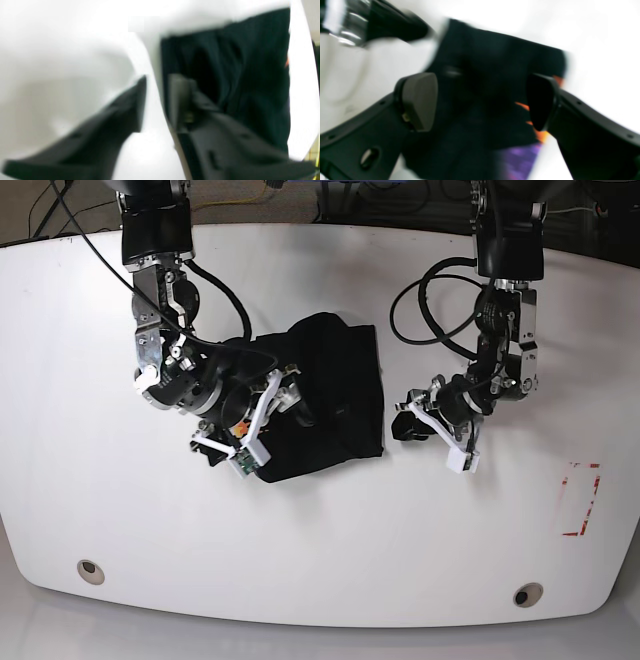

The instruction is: Layout the t-shirt on the table in an organized manner, then fold the t-shirt properly

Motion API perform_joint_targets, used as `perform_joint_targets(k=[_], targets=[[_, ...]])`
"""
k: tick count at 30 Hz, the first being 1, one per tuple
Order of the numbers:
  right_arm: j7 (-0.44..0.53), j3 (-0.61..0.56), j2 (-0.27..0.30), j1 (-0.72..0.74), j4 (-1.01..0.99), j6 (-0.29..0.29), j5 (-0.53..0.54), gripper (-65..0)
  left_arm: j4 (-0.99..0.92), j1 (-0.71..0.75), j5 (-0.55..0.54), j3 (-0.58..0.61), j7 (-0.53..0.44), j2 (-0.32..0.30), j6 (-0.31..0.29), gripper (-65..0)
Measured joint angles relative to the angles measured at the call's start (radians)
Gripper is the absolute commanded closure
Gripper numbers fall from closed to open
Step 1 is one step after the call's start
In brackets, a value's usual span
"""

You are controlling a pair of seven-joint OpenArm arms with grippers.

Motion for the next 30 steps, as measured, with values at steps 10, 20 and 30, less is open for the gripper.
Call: perform_joint_targets(k=[10, 20, 30], targets=[[0.122, 0.053, 0.009, 0.007, -0.055, 0.0, 0.001, -43.0, 0.077, 0.007, 0.004, -0.094, 0.011, -0.033, 0.002, -26.2], [0.312, 0.018, 0.017, 0.115, -0.322, -0.001, 0.0, -12.4, 0.146, 0.009, -0.001, -0.097, 0.011, -0.083, -0.007, -26.2], [0.557, -0.042, 0.023, 0.196, -0.677, 0.048, 0.0, -9.0, 0.177, 0.026, -0.001, -0.107, 0.011, -0.166, 0.0, -26.2]])
